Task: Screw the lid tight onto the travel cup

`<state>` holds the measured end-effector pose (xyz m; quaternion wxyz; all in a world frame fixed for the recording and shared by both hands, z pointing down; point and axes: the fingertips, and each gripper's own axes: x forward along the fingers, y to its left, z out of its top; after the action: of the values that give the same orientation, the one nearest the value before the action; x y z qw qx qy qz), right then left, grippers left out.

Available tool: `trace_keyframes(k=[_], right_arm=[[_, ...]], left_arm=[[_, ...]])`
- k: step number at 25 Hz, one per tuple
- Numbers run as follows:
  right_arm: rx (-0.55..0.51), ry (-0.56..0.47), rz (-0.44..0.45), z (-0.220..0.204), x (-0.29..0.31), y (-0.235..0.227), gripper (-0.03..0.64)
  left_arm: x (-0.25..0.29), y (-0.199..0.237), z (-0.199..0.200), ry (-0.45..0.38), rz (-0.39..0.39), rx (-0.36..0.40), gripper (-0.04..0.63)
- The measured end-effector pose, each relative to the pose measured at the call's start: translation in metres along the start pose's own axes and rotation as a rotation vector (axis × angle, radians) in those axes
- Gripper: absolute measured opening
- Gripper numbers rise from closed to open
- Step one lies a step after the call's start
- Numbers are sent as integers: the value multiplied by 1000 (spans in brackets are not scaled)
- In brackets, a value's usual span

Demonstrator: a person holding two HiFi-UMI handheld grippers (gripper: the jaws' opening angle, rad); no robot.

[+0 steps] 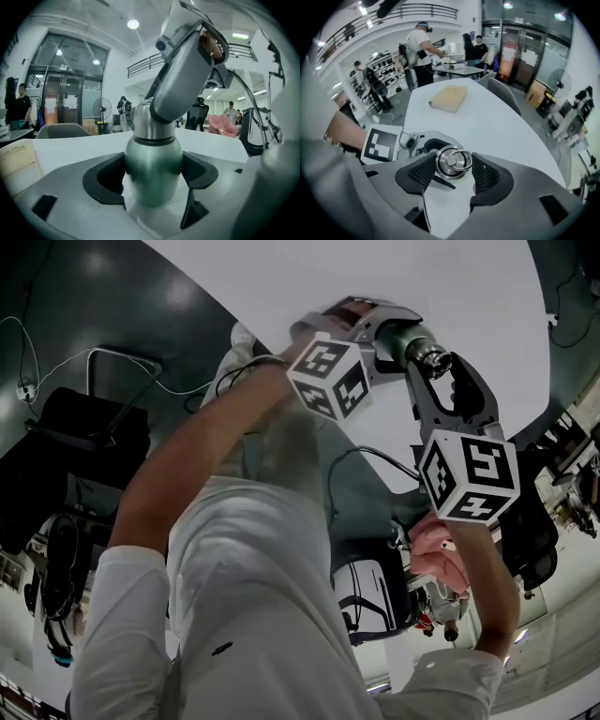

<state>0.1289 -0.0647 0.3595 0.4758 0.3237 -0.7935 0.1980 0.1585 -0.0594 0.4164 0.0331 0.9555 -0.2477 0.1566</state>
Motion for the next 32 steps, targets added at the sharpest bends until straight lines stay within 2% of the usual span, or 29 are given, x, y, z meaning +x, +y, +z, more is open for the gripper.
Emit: trace_keyframes(k=[2,4,11,13,15,18,21,26,32], right_arm=[[93,-10,-14,0,0,-4,236],[84,-9,12,0,0,-4,236],[-199,-49,74,9,-14,10,250],[-312,-37,91,12,-18,14,253],[-469,2,121,13,-18,16,253],[-776,84,193,11,-19,19,253],[-1055,147,305,7,-23,24,252],[-1321,254,460,-3,-26,30,253],[-1621,314,559,-14,-9,26,253]], left_arm=[[1,1,0,0,-2,-3,362],[2,1,0,-1,-3,-4,362],[1,0,0,-2,-3,-2,362],[0,-1,0,1,-4,-2,362],[0,-1,0,2,-5,-3,362],[1,2,0,3,-6,-5,362],[1,3,0,1,-6,-5,362],[0,3,0,-1,-5,-5,362],[1,3,2,-2,-5,-7,362]])
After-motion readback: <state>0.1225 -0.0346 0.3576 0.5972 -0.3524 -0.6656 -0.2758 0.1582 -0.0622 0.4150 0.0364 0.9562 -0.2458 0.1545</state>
